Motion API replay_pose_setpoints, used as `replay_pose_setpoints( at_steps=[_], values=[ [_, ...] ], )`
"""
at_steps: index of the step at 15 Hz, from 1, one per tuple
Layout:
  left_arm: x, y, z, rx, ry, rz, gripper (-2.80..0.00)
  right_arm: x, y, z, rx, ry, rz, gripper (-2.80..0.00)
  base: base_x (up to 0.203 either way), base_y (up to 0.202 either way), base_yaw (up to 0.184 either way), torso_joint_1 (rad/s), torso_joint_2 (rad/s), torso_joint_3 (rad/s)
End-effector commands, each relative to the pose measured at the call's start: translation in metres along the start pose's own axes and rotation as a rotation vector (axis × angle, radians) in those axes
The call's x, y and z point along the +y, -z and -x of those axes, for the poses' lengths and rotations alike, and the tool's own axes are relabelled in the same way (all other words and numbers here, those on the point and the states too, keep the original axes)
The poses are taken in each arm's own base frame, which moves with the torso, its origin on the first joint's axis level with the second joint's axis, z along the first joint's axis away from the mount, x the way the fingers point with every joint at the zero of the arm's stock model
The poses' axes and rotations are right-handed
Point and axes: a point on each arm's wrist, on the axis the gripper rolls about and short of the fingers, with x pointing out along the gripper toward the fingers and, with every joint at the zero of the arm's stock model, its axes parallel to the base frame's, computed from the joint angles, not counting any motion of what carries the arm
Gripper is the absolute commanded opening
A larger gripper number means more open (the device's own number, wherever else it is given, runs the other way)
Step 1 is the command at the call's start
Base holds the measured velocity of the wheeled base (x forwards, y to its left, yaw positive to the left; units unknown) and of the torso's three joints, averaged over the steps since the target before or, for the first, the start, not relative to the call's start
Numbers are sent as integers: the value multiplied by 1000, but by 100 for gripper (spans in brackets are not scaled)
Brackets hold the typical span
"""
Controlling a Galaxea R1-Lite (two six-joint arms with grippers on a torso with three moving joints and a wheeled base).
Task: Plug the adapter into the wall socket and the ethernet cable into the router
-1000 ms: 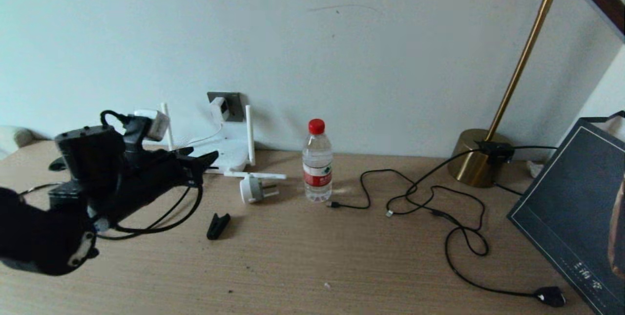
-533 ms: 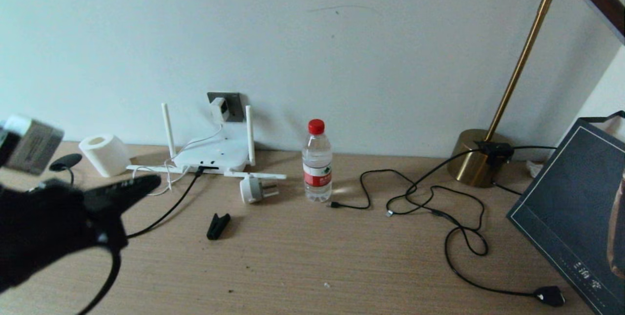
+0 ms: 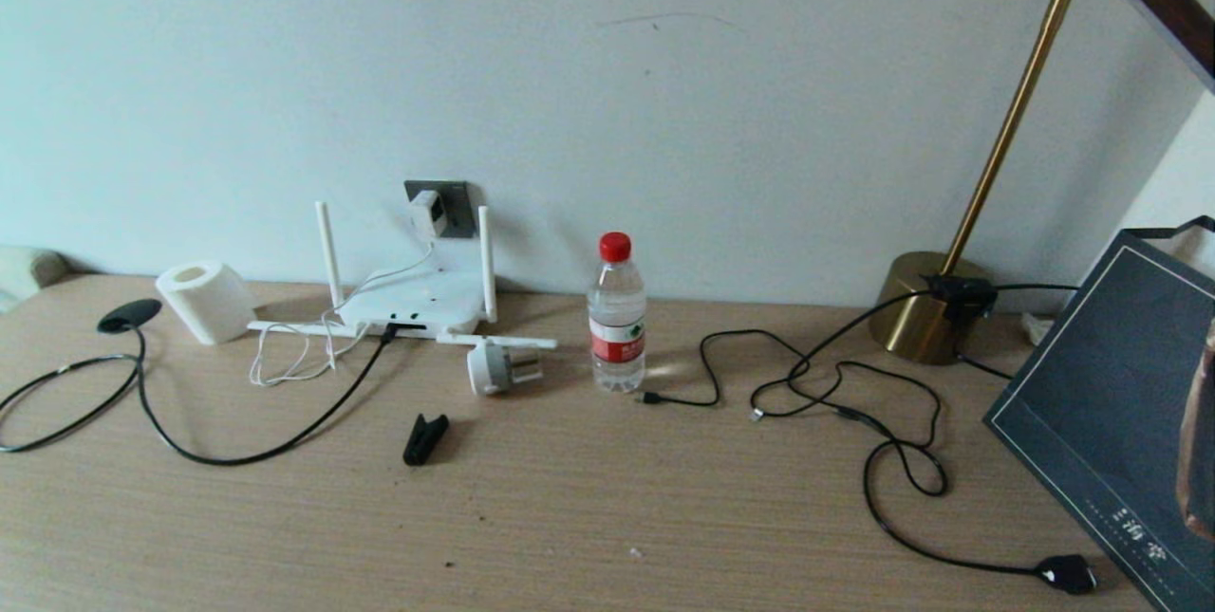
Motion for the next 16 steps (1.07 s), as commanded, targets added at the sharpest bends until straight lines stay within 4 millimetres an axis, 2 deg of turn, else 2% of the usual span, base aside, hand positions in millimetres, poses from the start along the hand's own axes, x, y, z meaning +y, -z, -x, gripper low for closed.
replay_pose_setpoints(
  at_steps=[1, 4, 7, 10, 16],
  values=[
    [-2, 11, 16, -177, -37, 0, -280, 0, 0, 0, 2, 0, 0, -280, 0, 0, 0, 0, 0, 0],
    [-4, 22, 29, -383, -27, -33, -280, 0, 0, 0, 2, -1, 0, -280, 0, 0, 0, 0, 0, 0],
    [-4, 23, 29, -381, -15, -23, -280, 0, 0, 0, 2, -2, 0, -280, 0, 0, 0, 0, 0, 0],
    [-3, 23, 29, -383, -32, 105, -280, 0, 0, 0, 2, -1, 0, -280, 0, 0, 0, 0, 0, 0],
    [-3, 23, 29, -383, -31, 105, -280, 0, 0, 0, 2, -1, 0, -280, 0, 0, 0, 0, 0, 0]
  ],
)
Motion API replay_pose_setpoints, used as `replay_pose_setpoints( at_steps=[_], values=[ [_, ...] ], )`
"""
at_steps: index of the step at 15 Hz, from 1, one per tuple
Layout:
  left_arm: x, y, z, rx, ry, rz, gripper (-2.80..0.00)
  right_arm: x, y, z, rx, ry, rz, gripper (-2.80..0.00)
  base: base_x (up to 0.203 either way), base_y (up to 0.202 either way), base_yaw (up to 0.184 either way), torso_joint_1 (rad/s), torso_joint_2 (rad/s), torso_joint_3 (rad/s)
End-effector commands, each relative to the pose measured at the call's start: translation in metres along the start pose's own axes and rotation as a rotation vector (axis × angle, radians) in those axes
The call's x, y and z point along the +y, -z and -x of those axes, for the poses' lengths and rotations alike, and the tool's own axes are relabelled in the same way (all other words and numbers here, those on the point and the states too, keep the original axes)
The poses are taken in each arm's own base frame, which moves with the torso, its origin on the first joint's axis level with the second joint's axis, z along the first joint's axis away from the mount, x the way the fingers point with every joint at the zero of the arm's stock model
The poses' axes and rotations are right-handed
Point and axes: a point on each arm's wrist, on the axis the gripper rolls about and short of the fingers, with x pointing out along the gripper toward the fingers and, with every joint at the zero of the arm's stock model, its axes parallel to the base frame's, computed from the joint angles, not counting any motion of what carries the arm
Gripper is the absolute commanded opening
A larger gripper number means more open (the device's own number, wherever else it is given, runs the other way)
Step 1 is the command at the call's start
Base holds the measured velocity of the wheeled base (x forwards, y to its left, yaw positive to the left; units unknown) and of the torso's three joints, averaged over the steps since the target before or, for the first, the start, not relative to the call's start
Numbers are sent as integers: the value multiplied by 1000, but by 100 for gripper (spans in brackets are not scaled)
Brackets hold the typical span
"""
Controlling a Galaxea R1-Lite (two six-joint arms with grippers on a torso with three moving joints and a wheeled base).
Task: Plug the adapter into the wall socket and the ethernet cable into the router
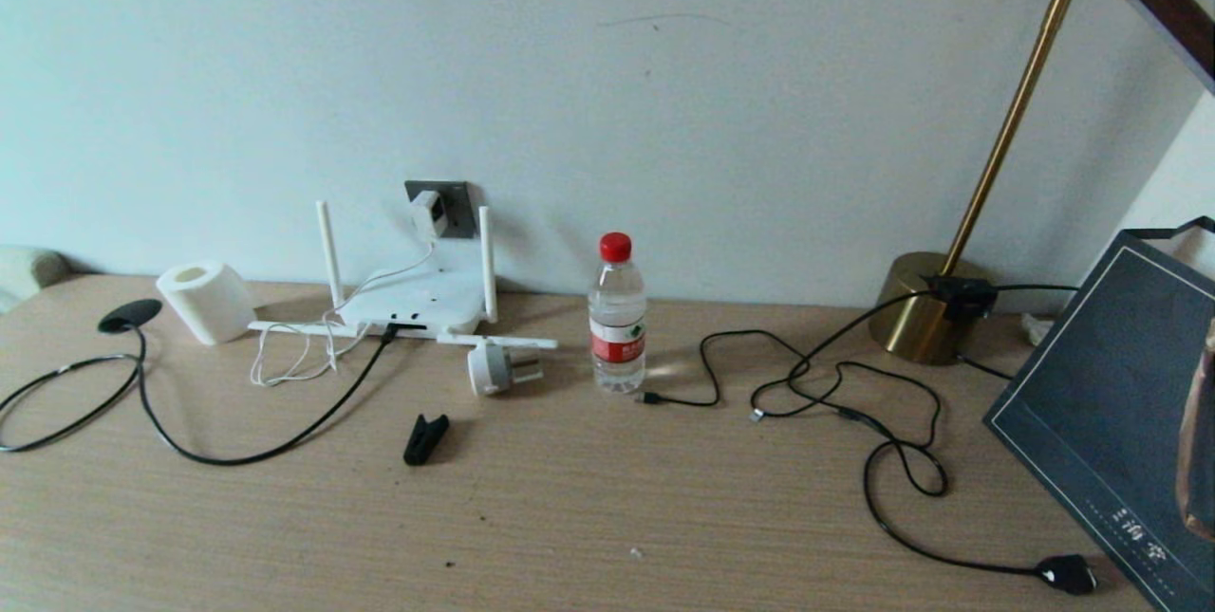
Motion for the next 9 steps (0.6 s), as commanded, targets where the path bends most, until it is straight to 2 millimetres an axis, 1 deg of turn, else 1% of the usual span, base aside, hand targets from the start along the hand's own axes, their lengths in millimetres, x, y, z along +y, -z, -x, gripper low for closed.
replay_pose_setpoints(
  at_steps=[1, 9],
  values=[
    [0, 0, 0, 4, 0, 0, -280, 0, 0, 0, 2, 0, 0, -280, 0, 0, 0, 0, 0, 0],
    [0, 0, 0, 4, 0, 0, -280, 0, 0, 0, 2, 0, 0, -280, 0, 0, 0, 0, 0, 0]
  ],
)
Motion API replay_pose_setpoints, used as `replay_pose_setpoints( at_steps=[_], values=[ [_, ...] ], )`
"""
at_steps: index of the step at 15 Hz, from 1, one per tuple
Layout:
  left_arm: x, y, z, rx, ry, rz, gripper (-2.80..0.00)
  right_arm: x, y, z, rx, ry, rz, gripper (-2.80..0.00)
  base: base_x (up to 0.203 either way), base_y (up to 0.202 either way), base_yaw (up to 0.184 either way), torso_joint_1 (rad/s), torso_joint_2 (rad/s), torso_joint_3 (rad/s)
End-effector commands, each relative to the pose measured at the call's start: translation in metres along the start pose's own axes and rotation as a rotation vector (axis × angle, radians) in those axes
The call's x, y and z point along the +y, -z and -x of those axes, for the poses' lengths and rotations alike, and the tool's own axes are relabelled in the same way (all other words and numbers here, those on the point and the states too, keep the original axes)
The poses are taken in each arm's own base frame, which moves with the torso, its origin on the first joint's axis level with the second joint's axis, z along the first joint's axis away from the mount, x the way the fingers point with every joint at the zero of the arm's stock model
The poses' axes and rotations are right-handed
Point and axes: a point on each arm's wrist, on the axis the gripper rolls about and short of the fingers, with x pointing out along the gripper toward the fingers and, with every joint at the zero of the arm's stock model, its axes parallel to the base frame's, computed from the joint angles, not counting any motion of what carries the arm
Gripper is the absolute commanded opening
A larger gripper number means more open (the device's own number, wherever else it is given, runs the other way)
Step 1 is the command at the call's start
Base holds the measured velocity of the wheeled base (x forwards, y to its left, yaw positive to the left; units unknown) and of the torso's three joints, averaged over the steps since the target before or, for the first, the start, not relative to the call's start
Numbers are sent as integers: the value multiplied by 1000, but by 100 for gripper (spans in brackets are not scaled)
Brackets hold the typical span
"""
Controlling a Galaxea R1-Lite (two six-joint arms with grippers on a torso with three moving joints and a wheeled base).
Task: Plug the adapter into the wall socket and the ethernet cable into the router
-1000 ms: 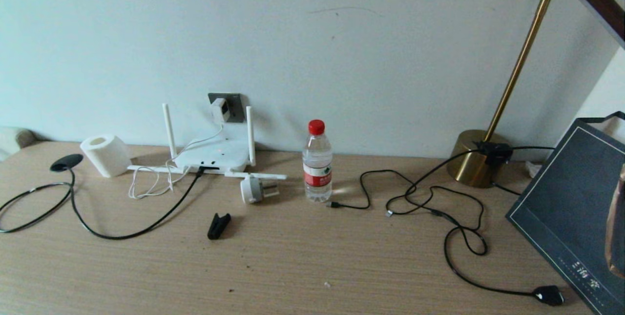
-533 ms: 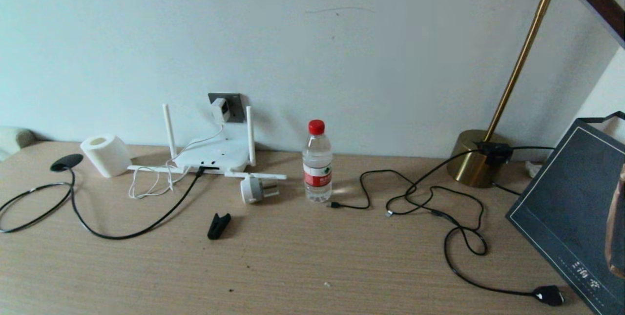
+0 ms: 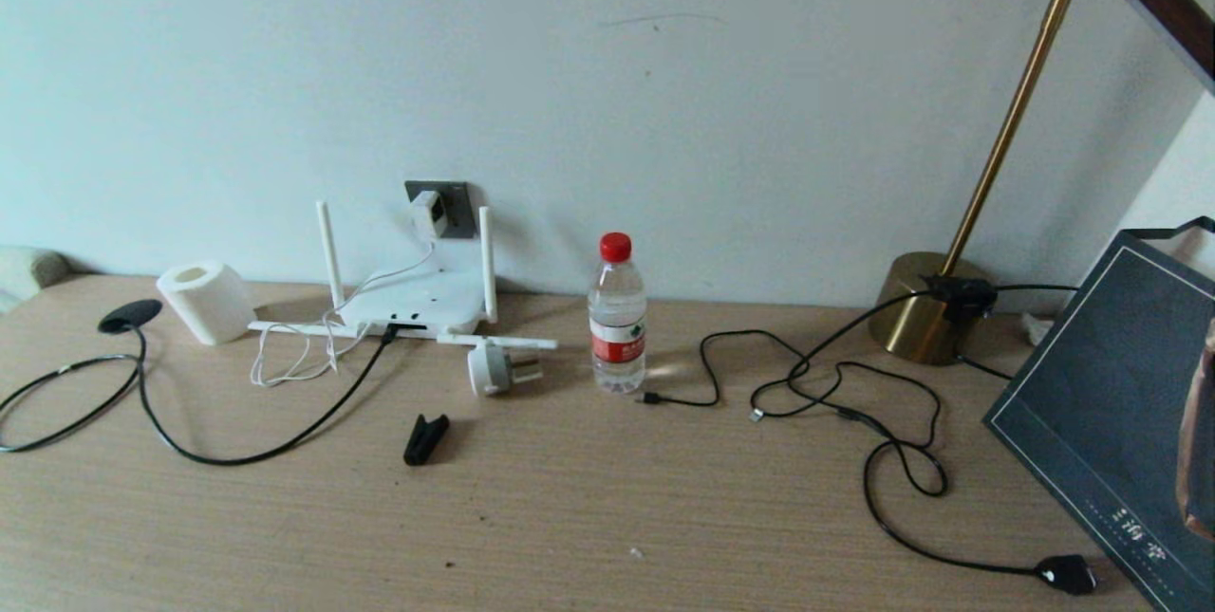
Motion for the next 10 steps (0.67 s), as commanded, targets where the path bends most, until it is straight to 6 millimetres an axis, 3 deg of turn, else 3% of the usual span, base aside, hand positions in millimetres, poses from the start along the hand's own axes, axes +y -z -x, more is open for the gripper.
replay_pose_setpoints(
  at_steps=[1, 10],
  values=[
    [0, 0, 0, 3, 0, 0, -280, 0, 0, 0, 2, -1, 0, -280, 0, 0, 0, 0, 0, 0],
    [0, 0, 0, 3, 0, 0, -280, 0, 0, 0, 2, -1, 0, -280, 0, 0, 0, 0, 0, 0]
  ],
)
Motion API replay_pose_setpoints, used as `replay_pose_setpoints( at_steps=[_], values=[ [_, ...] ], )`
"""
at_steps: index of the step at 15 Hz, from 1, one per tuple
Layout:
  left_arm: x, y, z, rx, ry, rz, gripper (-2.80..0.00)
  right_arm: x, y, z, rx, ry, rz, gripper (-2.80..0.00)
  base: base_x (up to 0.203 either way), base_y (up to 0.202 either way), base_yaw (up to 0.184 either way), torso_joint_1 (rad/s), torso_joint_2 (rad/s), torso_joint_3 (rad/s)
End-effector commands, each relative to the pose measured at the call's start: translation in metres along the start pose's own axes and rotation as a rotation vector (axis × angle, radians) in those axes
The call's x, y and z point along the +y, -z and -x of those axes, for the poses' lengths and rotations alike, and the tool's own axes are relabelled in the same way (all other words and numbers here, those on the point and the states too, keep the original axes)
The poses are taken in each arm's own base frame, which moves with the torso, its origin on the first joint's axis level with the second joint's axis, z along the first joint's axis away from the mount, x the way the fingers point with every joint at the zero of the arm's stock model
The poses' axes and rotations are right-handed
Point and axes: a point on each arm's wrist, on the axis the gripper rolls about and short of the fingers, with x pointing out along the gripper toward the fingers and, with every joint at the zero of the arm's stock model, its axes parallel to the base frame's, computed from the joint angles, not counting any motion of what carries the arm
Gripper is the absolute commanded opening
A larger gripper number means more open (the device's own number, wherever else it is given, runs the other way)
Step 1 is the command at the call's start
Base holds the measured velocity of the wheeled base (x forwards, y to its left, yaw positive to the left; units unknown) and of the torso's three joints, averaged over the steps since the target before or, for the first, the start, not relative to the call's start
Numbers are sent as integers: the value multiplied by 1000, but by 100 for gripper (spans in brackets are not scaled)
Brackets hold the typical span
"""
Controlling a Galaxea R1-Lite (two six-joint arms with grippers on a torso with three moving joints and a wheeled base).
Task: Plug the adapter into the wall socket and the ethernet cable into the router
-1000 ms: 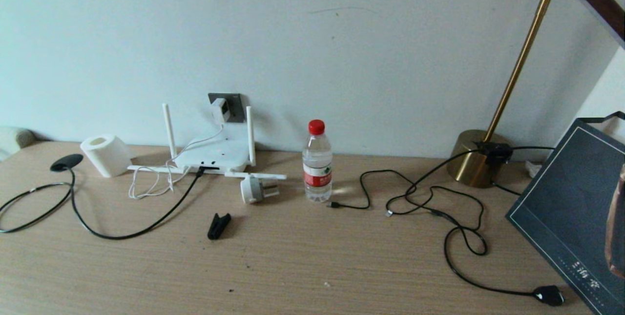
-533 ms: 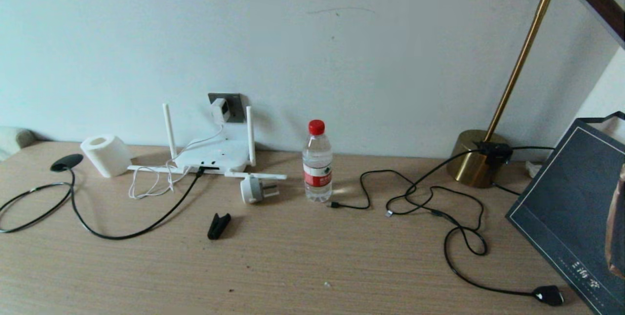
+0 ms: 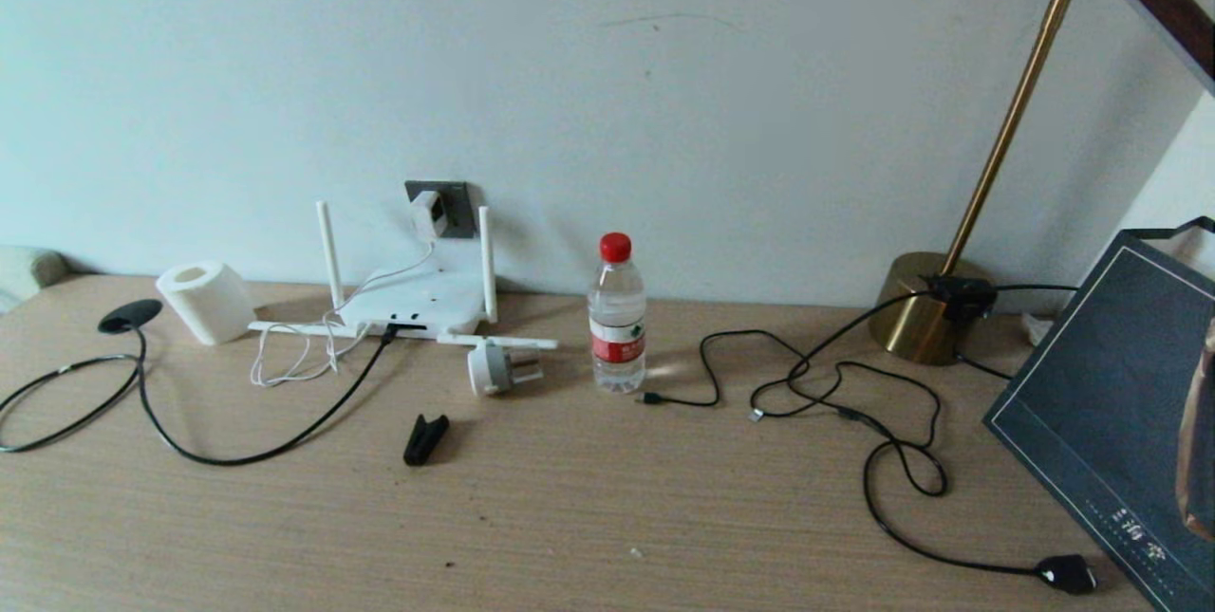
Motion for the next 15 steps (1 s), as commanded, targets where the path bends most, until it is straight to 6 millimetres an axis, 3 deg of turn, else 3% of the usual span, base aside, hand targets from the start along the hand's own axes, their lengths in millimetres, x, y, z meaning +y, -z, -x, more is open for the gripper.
replay_pose_setpoints(
  at_steps=[1, 15],
  values=[
    [0, 0, 0, 3, 0, 0, -280, 0, 0, 0, 2, 0, 0, -280, 0, 0, 0, 0, 0, 0],
    [0, 0, 0, 3, 0, 0, -280, 0, 0, -2, -30, 2, -4, -280, 0, 0, 0, 0, 0, 0]
  ],
)
